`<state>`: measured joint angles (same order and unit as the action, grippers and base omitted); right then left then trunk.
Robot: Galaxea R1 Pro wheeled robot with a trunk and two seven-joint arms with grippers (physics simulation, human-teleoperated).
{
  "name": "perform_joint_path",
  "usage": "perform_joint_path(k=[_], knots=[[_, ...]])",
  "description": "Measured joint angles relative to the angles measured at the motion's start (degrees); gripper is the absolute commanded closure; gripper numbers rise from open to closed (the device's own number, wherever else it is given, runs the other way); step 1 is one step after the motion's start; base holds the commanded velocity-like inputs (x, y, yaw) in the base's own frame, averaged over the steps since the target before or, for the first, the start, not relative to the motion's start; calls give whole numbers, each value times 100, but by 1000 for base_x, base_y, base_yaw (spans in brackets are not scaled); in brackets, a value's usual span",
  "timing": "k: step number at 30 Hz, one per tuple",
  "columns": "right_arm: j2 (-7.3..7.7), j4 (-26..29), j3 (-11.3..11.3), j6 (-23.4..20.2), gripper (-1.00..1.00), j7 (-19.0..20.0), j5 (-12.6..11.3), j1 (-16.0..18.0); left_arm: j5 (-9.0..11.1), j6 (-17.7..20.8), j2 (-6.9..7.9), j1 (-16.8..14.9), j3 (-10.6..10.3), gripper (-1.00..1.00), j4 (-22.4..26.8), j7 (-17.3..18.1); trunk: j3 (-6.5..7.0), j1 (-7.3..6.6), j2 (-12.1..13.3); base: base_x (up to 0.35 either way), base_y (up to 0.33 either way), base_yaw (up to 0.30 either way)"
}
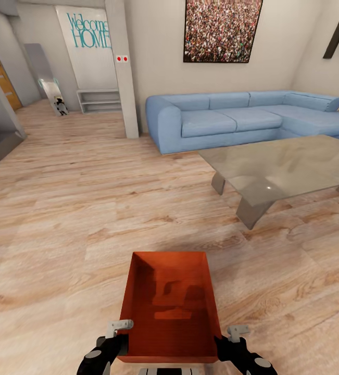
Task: Move the two storage containers from the living room to the garage. In the garage, place one container on the floor and stack the other container on top of it (either order is fine).
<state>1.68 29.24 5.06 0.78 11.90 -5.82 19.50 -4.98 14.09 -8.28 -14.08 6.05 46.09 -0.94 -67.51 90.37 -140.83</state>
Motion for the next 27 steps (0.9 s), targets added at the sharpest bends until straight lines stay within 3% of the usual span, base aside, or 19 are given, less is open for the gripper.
perform_joint_path(k=[27], knots=[[5,10,-20,-1,100,6,-10,3,-10,2,-13,-30,-4,100,-9,-14,686,-593,1083,0,0,0]])
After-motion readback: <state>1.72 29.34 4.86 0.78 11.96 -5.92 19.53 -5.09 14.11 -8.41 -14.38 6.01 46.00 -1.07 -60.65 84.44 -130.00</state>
